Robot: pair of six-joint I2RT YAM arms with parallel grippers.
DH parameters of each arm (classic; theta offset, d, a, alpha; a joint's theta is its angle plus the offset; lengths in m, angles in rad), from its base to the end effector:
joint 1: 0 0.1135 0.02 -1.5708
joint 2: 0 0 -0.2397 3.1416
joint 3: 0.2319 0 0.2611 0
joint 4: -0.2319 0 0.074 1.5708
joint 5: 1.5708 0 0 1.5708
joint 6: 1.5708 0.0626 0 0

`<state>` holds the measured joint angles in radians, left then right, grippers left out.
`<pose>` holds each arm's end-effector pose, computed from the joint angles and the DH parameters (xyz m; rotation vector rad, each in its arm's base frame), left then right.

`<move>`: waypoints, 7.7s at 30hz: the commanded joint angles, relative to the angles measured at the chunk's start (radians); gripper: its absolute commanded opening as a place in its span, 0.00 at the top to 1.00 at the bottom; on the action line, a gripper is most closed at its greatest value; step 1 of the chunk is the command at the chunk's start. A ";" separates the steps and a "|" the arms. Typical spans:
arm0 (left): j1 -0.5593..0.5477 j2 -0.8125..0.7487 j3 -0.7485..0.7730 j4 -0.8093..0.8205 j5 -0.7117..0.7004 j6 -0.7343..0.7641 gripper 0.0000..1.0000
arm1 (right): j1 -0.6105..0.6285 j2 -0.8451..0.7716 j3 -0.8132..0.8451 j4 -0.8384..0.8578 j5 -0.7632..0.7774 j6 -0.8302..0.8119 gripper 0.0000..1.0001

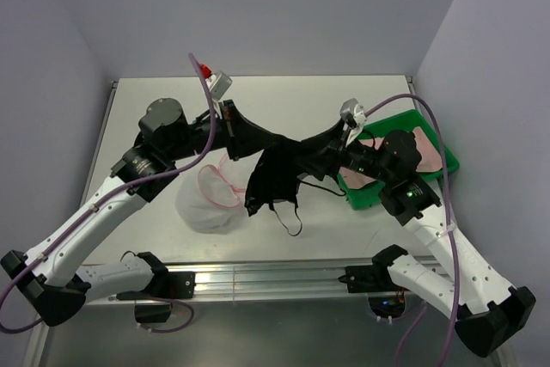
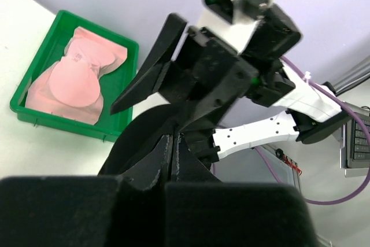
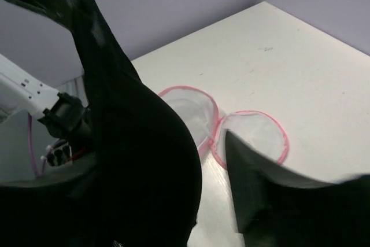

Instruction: Place the bra in the laundry bag and zip it closed

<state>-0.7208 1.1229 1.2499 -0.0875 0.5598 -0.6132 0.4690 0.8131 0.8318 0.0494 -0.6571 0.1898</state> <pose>0.1941 -0.2148 0.4263 0.5867 1.6357 -1.4475 0.1892 0.1387 0.3608 -0.7549 1.4170 1.0088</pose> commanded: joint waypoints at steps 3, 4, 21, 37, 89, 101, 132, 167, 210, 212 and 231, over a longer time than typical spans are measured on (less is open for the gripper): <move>-0.003 -0.052 0.011 -0.039 -0.040 0.055 1.00 | 0.005 -0.017 0.029 0.084 -0.087 0.054 0.85; -0.005 -0.081 -0.007 -0.050 -0.058 0.075 1.00 | 0.005 -0.015 0.064 0.070 -0.098 0.065 1.00; -0.014 -0.396 -0.198 -0.133 -0.137 0.202 0.01 | 0.023 0.159 0.562 -0.427 -0.064 -0.015 1.00; -0.129 -0.259 -0.228 -0.107 -0.350 0.231 0.06 | 0.079 0.196 0.581 -0.431 0.036 -0.023 1.00; 0.095 -0.261 -0.354 0.204 -0.084 -0.057 1.00 | 0.404 0.032 0.283 -0.216 0.430 -0.239 0.00; 0.093 -0.296 -0.360 0.218 -0.008 -0.033 1.00 | 0.369 0.221 0.345 -0.295 0.286 -0.240 0.00; 0.096 -0.416 -0.424 -0.432 -0.905 -0.066 0.21 | 0.160 0.152 0.095 0.036 0.194 0.108 1.00; 0.092 -0.223 -0.598 -0.252 -0.896 -0.073 0.86 | 0.206 0.376 0.165 0.270 0.395 0.315 1.00; 0.072 -0.549 -0.961 0.146 -0.742 -0.164 1.00 | 0.379 0.153 -0.102 0.193 0.435 0.211 1.00; 0.070 -0.539 -0.958 0.161 -0.733 -0.163 1.00 | 0.379 0.173 -0.111 0.208 0.399 0.211 1.00; 0.073 -0.519 -0.926 0.212 -0.713 -0.154 1.00 | 0.376 0.598 0.027 0.214 0.283 0.174 1.00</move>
<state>-0.6537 0.5934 0.2684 0.0418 -0.1734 -0.7795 0.8402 1.3819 0.8196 0.2466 -0.3325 0.3691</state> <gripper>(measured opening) 0.015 0.058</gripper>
